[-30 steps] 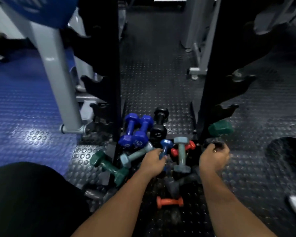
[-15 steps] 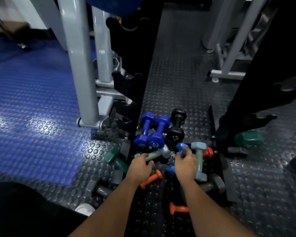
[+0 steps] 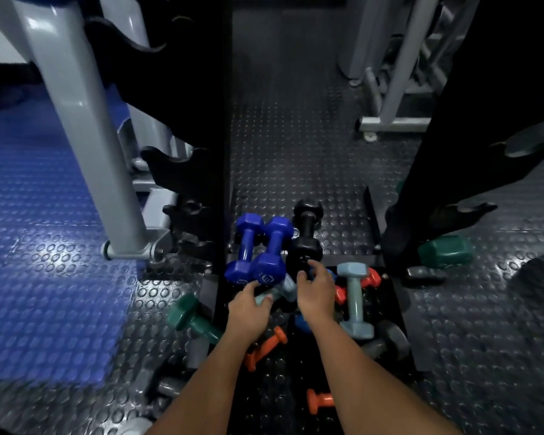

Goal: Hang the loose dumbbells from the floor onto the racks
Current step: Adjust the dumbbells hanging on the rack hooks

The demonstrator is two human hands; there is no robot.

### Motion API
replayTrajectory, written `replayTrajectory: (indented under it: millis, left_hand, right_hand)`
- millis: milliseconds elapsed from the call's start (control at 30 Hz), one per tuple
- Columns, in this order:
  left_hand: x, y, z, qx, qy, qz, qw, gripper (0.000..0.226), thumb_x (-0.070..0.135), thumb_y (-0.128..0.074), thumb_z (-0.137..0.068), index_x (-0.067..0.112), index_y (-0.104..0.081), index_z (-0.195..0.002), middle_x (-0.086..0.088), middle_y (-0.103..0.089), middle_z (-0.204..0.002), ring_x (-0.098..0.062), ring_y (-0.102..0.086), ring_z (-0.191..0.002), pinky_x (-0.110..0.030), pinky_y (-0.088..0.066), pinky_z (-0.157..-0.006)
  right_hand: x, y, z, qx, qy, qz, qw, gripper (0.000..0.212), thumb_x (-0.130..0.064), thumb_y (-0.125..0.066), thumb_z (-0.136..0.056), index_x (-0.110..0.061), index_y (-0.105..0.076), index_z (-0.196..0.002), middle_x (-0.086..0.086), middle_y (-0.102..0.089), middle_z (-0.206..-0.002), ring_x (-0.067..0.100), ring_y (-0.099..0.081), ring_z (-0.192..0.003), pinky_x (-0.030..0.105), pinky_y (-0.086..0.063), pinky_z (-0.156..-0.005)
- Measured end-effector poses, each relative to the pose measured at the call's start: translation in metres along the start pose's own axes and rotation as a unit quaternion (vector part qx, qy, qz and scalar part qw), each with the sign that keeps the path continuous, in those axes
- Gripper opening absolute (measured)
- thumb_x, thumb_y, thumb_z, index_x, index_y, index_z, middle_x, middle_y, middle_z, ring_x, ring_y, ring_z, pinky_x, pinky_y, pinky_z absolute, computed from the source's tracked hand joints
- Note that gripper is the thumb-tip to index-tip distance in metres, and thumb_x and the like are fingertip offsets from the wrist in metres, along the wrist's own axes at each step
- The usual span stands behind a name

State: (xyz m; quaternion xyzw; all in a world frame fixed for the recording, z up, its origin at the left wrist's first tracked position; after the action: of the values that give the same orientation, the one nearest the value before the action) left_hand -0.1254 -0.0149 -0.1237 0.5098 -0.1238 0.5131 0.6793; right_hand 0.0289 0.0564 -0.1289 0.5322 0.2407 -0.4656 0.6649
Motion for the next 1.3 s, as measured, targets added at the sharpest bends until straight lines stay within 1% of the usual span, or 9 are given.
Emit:
replayTrajectory:
  millis: [167,300,433,633,767,833,933,1067,1300]
  left_hand:
    - [-0.01,-0.003,-0.006,0.013,0.032,0.002,0.999,0.059,0.041,-0.064,-0.096,0.021,-0.051,-0.149,-0.004,-0.063,-0.137,-0.023,-0.061,-0.123,-0.039,-0.048,-0.106]
    - [-0.023,0.003,-0.005,0.028,0.057,0.013,0.998,0.058,0.044,-0.063,-0.092,0.022,-0.055,-0.145,-0.006,-0.07,-0.127,-0.025,-0.068,-0.111,-0.043,-0.054,-0.1]
    - [-0.029,0.019,0.0,0.055,0.05,-0.018,0.997,0.046,0.033,-0.062,-0.098,0.017,-0.059,-0.142,-0.007,-0.069,-0.131,-0.025,-0.064,-0.119,-0.033,-0.049,-0.101]
    - [-0.035,0.047,0.005,0.135,0.031,-0.021,0.99,0.03,0.023,-0.063,-0.1,0.012,-0.068,-0.127,-0.004,-0.073,-0.112,-0.007,-0.061,-0.086,-0.017,-0.041,-0.07]
    - [-0.051,0.072,0.002,0.235,0.049,-0.068,0.968,0.025,0.022,-0.059,-0.095,0.012,-0.072,-0.114,-0.009,-0.071,-0.106,-0.019,-0.06,-0.087,-0.033,-0.048,-0.075]
    - [-0.057,0.08,0.002,0.239,0.073,-0.125,0.96,0.035,0.027,-0.062,-0.093,0.013,-0.065,-0.125,-0.015,-0.061,-0.124,-0.027,-0.054,-0.107,-0.045,-0.047,-0.095]
    - [-0.076,0.084,-0.001,0.175,0.165,-0.155,0.958,0.074,0.031,-0.067,-0.086,0.023,-0.035,-0.152,-0.023,-0.032,-0.155,-0.044,-0.033,-0.142,-0.062,-0.032,-0.116]
    - [-0.111,0.093,-0.01,0.102,0.171,-0.066,0.978,0.076,0.032,-0.07,-0.086,0.02,-0.039,-0.154,-0.023,-0.056,-0.127,-0.041,-0.063,-0.11,-0.054,-0.054,-0.101]
    - [-0.131,0.109,0.0,0.098,0.164,-0.083,0.978,0.075,0.028,-0.08,-0.087,0.017,-0.041,-0.151,-0.011,-0.066,-0.126,-0.032,-0.067,-0.111,-0.047,-0.055,-0.101]
  right_hand:
    - [0.002,-0.011,-0.013,-0.03,0.007,0.015,0.999,0.041,-0.03,-0.06,-0.099,-0.024,-0.057,-0.14,0.006,-0.059,-0.131,0.021,-0.062,-0.11,0.04,-0.051,-0.099]
    - [0.002,-0.027,-0.006,-0.061,0.015,0.034,0.997,0.041,-0.028,-0.06,-0.099,-0.023,-0.057,-0.139,0.005,-0.057,-0.13,0.022,-0.062,-0.113,0.036,-0.049,-0.1]
    - [0.002,-0.045,0.008,-0.069,0.012,0.031,0.997,0.044,-0.027,-0.061,-0.096,-0.026,-0.055,-0.139,0.003,-0.057,-0.127,0.022,-0.061,-0.114,0.045,-0.051,-0.102]
    - [0.013,-0.052,0.043,-0.085,0.013,0.035,0.996,0.06,-0.018,-0.063,-0.095,-0.025,-0.041,-0.15,-0.004,-0.058,-0.128,0.02,-0.059,-0.114,0.04,-0.051,-0.099]
    - [0.02,-0.058,0.073,-0.177,0.004,0.096,0.98,0.055,-0.015,-0.064,-0.087,-0.03,-0.05,-0.139,-0.004,-0.058,-0.117,0.016,-0.059,-0.109,0.033,-0.051,-0.096]
    - [0.022,-0.062,0.087,-0.256,0.063,0.146,0.954,0.059,-0.017,-0.065,-0.082,-0.035,-0.054,-0.137,-0.004,-0.054,-0.123,0.02,-0.059,-0.116,0.035,-0.049,-0.105]
    - [0.02,-0.06,0.097,-0.394,0.165,0.275,0.861,0.074,-0.02,-0.064,-0.082,-0.044,-0.043,-0.148,-0.01,-0.035,-0.151,0.021,-0.047,-0.138,0.035,-0.035,-0.119]
    - [0.019,-0.061,0.103,-0.441,0.211,0.367,0.791,0.078,-0.015,-0.066,-0.09,-0.047,-0.032,-0.153,-0.008,-0.021,-0.161,0.026,-0.046,-0.142,0.041,-0.027,-0.118]
    - [0.019,-0.079,0.105,-0.407,0.269,0.453,0.746,0.073,-0.004,-0.065,-0.089,-0.037,-0.033,-0.146,0.006,-0.026,-0.148,0.038,-0.064,-0.11,0.058,-0.05,-0.097]
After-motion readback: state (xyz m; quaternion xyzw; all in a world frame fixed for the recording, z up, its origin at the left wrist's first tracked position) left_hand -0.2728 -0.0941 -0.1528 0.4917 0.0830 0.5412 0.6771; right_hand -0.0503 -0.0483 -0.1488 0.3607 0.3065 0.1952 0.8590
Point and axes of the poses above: each hand's wrist, its own z-axis away from the middle knuckle, its own y-axis out of the back of the hand, x = y × z, the point moved 2 cm from there along -z, towards the middle knuckle
